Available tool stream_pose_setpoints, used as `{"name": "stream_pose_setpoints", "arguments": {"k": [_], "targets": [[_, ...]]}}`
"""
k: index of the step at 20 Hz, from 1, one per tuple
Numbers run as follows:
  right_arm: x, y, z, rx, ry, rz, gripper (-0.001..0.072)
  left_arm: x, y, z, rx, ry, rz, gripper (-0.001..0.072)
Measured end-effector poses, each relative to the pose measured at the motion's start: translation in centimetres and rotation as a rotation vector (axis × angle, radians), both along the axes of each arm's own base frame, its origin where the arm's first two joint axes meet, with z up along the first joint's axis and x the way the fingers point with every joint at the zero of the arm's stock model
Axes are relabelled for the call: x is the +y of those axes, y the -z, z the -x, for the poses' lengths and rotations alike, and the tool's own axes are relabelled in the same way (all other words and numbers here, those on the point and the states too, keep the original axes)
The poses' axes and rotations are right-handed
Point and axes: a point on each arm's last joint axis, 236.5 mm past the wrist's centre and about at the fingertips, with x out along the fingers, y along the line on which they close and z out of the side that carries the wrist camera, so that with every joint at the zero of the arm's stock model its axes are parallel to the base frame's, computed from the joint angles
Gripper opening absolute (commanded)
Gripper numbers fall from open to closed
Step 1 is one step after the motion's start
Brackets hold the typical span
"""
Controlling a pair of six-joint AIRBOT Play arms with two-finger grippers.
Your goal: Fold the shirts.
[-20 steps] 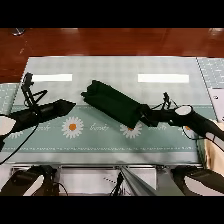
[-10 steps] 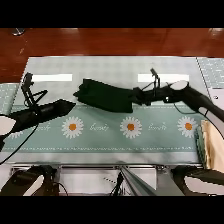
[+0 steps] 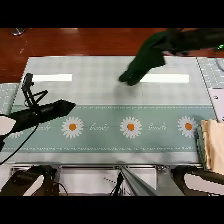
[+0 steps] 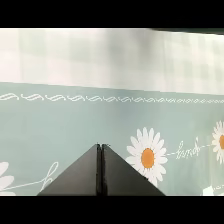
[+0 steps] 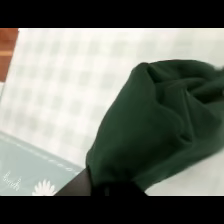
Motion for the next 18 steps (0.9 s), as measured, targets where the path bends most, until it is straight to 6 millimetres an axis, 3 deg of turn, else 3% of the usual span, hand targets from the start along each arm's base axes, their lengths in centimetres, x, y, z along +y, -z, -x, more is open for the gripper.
{"name": "stream_pose_setpoints", "arguments": {"k": [2, 5, 7, 10, 13, 18], "targets": [[-4.8, -1.9, 0.4, -0.010, 0.096, 0.029, 0.0021, 0.0, 0.0, 0.0, 0.001, 0.001, 0.000, 0.0021], [-12.6, -2.9, 2.6, 0.031, 0.258, 0.084, 0.0021, 0.0, 0.0, 0.1, 0.002, 0.002, 0.000, 0.0021], [-17.8, -2.8, 5.2, 0.090, 0.375, 0.122, 0.0021, -0.1, 0.1, 0.1, 0.004, 0.004, 0.000, 0.0021], [-23.5, -2.4, 9.8, 0.196, 0.520, 0.156, 0.0021, -0.1, 0.1, 0.1, 0.004, 0.004, 0.000, 0.0021], [-27.0, -1.8, 15.1, 0.311, 0.643, 0.170, 0.0021, 0.0, 0.1, 0.1, 0.003, 0.005, -0.001, 0.0021], [-31.0, -0.3, 24.1, 0.461, 0.925, 0.200, 0.0022, 0.0, 0.1, 0.1, -0.009, 0.016, -0.013, 0.0021]]}}
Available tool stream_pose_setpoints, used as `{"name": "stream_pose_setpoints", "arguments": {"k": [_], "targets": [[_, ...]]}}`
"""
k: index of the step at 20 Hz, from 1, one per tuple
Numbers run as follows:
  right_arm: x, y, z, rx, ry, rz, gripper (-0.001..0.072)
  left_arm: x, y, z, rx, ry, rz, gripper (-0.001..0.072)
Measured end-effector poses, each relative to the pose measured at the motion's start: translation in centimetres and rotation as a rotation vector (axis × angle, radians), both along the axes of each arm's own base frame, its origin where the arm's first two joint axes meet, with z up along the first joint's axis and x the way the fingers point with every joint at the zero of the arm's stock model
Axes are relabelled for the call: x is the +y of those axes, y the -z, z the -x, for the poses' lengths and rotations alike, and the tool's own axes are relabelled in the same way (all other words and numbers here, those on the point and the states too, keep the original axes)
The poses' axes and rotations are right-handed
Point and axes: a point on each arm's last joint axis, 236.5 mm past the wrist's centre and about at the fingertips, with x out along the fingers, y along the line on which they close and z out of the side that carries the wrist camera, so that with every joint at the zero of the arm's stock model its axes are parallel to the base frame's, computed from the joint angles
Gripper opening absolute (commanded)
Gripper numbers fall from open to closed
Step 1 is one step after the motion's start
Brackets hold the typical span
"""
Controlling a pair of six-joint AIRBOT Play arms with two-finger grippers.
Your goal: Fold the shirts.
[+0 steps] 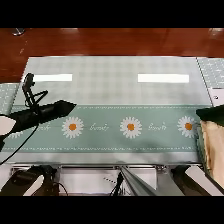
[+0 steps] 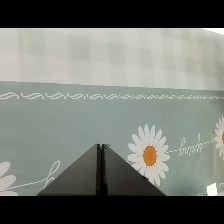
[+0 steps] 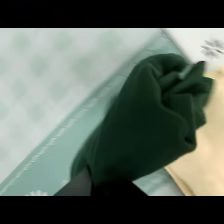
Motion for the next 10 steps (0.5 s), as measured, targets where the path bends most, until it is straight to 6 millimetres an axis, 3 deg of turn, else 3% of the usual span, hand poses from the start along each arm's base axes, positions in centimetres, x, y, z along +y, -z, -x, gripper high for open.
{"name": "stream_pose_setpoints", "arguments": {"k": [2, 5, 6, 7, 8, 10], "targets": [[-1.1, 1.6, 4.4, 0.079, 0.139, 0.013, 0.0023, 0.0, 0.0, 0.0, -0.003, 0.001, -0.002, 0.0021], [-1.1, 4.2, 10.2, 0.191, 0.324, 0.009, 0.0024, 0.0, 0.0, 0.0, -0.005, 0.002, -0.004, 0.0020], [-0.8, 5.0, 12.0, 0.232, 0.380, 0.010, 0.0123, 0.0, 0.0, 0.0, -0.006, 0.003, -0.004, 0.0021], [-0.5, 5.7, 13.3, 0.263, 0.423, 0.012, 0.0495, 0.0, 0.0, 0.0, -0.007, 0.003, -0.005, 0.0021], [-0.2, 6.2, 14.4, 0.291, 0.457, 0.015, 0.0629, 0.0, 0.0, -0.1, -0.007, 0.003, -0.005, 0.0021], [0.1, 7.0, 15.8, 0.329, 0.503, 0.012, 0.0629, 0.1, -0.1, -0.1, -0.011, 0.000, -0.006, 0.0021]]}}
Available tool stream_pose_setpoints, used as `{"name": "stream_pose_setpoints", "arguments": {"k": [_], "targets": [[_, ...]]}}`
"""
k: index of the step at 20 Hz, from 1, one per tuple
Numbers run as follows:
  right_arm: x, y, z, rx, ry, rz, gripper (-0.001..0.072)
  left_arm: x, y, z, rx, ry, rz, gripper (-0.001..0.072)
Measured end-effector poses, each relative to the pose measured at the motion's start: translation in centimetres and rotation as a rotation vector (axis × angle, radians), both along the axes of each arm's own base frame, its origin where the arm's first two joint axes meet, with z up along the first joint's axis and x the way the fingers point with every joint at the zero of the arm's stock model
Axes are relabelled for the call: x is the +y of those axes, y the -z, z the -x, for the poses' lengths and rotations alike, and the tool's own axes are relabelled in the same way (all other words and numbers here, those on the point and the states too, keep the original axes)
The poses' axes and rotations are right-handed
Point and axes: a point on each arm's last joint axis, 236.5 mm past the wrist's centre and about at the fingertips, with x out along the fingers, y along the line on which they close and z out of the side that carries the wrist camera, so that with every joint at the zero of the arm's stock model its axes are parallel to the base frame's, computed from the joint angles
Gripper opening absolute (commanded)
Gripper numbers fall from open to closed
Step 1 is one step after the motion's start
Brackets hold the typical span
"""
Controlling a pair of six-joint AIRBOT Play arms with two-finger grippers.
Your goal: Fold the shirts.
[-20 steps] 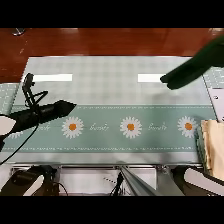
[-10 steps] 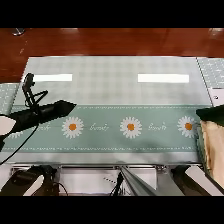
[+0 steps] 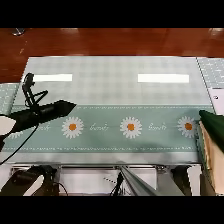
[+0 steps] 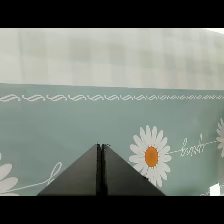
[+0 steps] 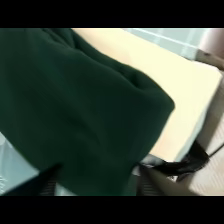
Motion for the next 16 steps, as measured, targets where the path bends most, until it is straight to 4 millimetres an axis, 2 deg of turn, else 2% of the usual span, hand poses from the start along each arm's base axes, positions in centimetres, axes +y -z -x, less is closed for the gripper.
{"name": "stream_pose_setpoints", "arguments": {"k": [2, 3, 5, 6, 7, 8, 9, 10, 11, 12, 13, 14, 15, 16], "targets": [[-0.3, 0.2, -0.1, -0.007, 0.006, 0.004, 0.0626, 0.2, -0.5, -0.4, -0.020, -0.007, -0.004, 0.0021], [-0.6, 0.0, -0.8, -0.032, -0.006, 0.009, 0.0626, 0.5, -1.3, -0.9, -0.048, -0.013, -0.009, 0.0021], [-1.8, -1.5, -3.2, -0.124, -0.044, 0.036, 0.0592, 1.6, -4.4, -2.4, -0.128, -0.029, -0.022, 0.0021], [-2.8, -3.1, -5.3, -0.202, -0.074, 0.066, 0.0510, 2.3, -6.6, -3.3, -0.183, -0.049, -0.027, 0.0020], [-3.6, -5.0, -7.6, -0.285, -0.111, 0.095, 0.0383, 3.3, -9.2, -4.2, -0.242, -0.070, -0.035, 0.0020], [-4.2, -7.4, -10.2, -0.377, -0.165, 0.131, 0.0249, 4.3, -12.3, -5.2, -0.310, -0.098, -0.042, 0.0019], [-4.4, -9.8, -12.9, -0.458, -0.230, 0.162, 0.0076, 5.2, -15.6, -6.1, -0.376, -0.119, -0.050, 0.0019], [-3.9, -12.1, -15.9, -0.535, -0.318, 0.190, 0.0023, 5.7, -18.4, -6.8, -0.429, -0.126, -0.056, 0.0019], [-2.8, -14.0, -18.9, -0.600, -0.424, 0.207, 0.0023, 5.7, -20.9, -7.4, -0.472, -0.120, -0.060, 0.0019], [-0.7, -15.4, -22.0, -0.653, -0.549, 0.212, 0.0023, 5.1, -23.0, -7.9, -0.501, -0.094, -0.060, 0.0019], [1.6, -16.1, -24.7, -0.686, -0.668, 0.211, 0.0023, 4.0, -24.3, -8.2, -0.511, -0.051, -0.058, 0.0019], [4.6, -16.1, -27.1, -0.692, -0.794, 0.198, 0.0023, 2.5, -24.4, -8.5, -0.497, 0.003, -0.056, 0.0018], [7.4, -15.4, -29.0, -0.670, -0.904, 0.187, 0.0023, 0.7, -23.7, -8.6, -0.467, 0.069, -0.063, 0.0019], [10.3, -14.0, -30.5, -0.620, -1.008, 0.182, 0.0023, -1.0, -22.0, -8.7, -0.423, 0.130, -0.083, 0.0019]]}}
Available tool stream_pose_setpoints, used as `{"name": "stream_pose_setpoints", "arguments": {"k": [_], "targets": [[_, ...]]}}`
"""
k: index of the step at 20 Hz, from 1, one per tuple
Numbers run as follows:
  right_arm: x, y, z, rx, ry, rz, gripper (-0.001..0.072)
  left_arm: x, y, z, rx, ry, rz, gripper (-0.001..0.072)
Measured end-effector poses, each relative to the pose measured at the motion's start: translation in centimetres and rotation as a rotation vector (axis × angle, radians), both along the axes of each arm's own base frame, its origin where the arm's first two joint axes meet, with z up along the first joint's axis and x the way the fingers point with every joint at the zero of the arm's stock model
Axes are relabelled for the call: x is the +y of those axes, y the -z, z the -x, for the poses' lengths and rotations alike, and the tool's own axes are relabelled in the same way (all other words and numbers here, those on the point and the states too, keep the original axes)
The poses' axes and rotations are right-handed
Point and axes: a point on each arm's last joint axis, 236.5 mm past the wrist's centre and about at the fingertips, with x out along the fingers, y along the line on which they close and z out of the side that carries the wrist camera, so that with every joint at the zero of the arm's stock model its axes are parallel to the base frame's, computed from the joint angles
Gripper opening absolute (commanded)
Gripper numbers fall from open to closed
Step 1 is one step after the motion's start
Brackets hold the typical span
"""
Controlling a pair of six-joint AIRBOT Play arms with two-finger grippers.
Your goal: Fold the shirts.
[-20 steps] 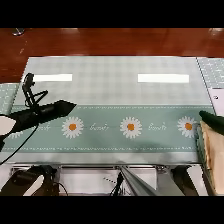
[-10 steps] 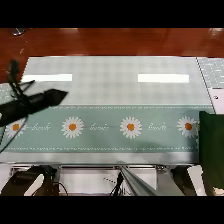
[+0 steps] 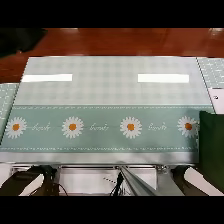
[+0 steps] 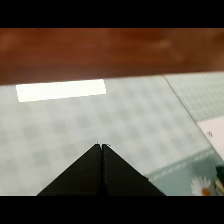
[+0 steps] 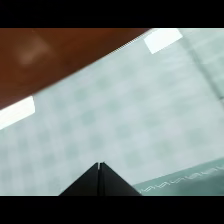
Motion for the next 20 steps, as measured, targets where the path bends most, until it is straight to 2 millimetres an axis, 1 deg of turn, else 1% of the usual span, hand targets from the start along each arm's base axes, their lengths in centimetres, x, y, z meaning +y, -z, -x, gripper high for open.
{"name": "stream_pose_setpoints", "arguments": {"k": [1, 2, 3, 4, 5, 6, 7, 8, 9, 10, 12, 15, 20], "targets": [[2.4, 2.0, -1.0, 0.054, -0.071, 0.050, 0.0023, -1.5, 2.5, 0.0, 0.062, 0.044, -0.047, 0.0019], [4.8, 4.7, -1.8, 0.116, -0.133, 0.101, 0.0022, -2.6, 5.3, -0.2, 0.123, 0.066, -0.093, 0.0019], [7.1, 7.7, -2.2, 0.182, -0.187, 0.136, 0.0022, -3.3, 9.0, 0.1, 0.206, 0.086, -0.159, 0.0020], [8.8, 10.9, -2.4, 0.243, -0.222, 0.163, 0.0023, -3.6, 12.1, 0.1, 0.271, 0.086, -0.207, 0.0020], [10.2, 14.4, -2.3, 0.301, -0.249, 0.189, 0.0023, -3.2, 15.3, 0.0, 0.334, 0.073, -0.271, 0.0020], [11.1, 17.3, -2.1, 0.337, -0.265, 0.207, 0.0023, -2.7, 18.1, 0.3, 0.395, 0.068, -0.323, 0.0020], [11.9, 19.9, -2.0, 0.364, -0.273, 0.220, 0.0023, -2.3, 20.0, 0.3, 0.433, 0.056, -0.359, 0.0020], [12.2, 21.8, -1.9, 0.374, -0.272, 0.230, 0.0023, -1.9, 21.4, 0.3, 0.463, 0.048, -0.383, 0.0020], [12.6, 23.2, -1.8, 0.380, -0.273, 0.236, 0.0023, -1.4, 22.5, 0.3, 0.482, 0.041, -0.410, 0.0020], [12.8, 24.2, -1.7, 0.382, -0.273, 0.244, 0.0023, -1.2, 23.1, 0.2, 0.491, 0.031, -0.418, 0.0020], [13.0, 25.4, -1.7, 0.381, -0.273, 0.255, 0.0023, -0.9, 23.9, 0.2, 0.504, 0.023, -0.437, 0.0021], [13.0, 26.1, -1.7, 0.379, -0.272, 0.268, 0.0023, -0.6, 24.6, 0.3, 0.522, 0.020, -0.455, 0.0020], [13.0, 26.4, -1.8, 0.372, -0.271, 0.278, 0.0023, -0.4, 24.9, 0.4, 0.531, 0.016, -0.461, 0.0020]]}}
